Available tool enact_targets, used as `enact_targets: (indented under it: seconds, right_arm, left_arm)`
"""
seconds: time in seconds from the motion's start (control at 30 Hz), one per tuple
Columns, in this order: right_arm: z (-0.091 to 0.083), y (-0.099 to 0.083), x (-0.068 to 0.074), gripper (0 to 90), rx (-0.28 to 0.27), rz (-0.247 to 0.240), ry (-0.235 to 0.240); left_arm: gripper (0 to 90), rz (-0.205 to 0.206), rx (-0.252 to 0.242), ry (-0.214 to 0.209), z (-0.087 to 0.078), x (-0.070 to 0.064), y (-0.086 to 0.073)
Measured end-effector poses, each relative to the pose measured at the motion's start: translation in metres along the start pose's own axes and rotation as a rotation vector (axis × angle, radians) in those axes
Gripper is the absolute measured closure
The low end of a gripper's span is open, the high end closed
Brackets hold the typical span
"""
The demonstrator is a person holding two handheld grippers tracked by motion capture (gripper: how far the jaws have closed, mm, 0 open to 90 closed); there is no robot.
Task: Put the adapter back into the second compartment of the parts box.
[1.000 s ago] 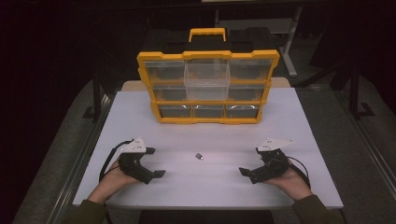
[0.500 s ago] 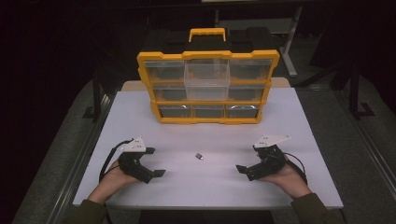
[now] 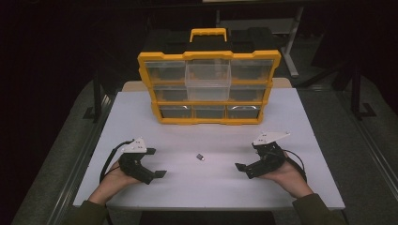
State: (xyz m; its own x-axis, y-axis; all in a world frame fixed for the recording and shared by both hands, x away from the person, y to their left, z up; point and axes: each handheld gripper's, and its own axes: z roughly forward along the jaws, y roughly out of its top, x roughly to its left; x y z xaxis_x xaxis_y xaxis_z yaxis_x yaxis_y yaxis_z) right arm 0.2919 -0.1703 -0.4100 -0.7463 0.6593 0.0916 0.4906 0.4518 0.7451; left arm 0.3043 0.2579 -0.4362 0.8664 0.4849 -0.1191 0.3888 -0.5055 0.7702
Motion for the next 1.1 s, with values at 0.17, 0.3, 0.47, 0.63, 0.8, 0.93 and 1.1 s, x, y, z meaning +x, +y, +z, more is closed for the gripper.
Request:
enact_targets:
  seconds: [0.17,0.3,0.47,0.63,0.8,0.93,1.1]
  right_arm:
    - [0.003,0.005,0.002,0.0,0.006,-0.012,0.002]
    - [0.006,0.009,0.003,0.0,0.013,-0.022,0.006]
    - [0.008,0.011,0.004,0.0,0.011,-0.023,0.016]
    - [0.008,0.014,0.004,0.0,0.010,-0.026,0.024]
    - [0.010,0.018,0.005,0.0,0.010,-0.027,0.033]
    - [0.011,0.022,0.005,0.0,0.016,-0.025,0.034]
    - [0.013,0.026,0.006,0.0,0.015,-0.028,0.038]
  left_arm:
    - [0.0,0.008,0.001,0.000,0.000,0.000,0.000]
    - [0.0,0.007,-0.003,0.000,-0.001,-0.001,0.000]
    - [0.0,0.009,-0.002,-0.002,0.000,-0.001,0.000]
    - [0.0,0.009,-0.001,-0.003,0.000,0.000,0.000]
    - [0.0,0.005,-0.005,-0.005,0.000,-0.001,0.000]
    - [0.0,0.008,-0.004,-0.007,-0.001,-0.001,0.000]
    - [0.0,0.005,-0.007,-0.009,0.000,-0.002,0.000]
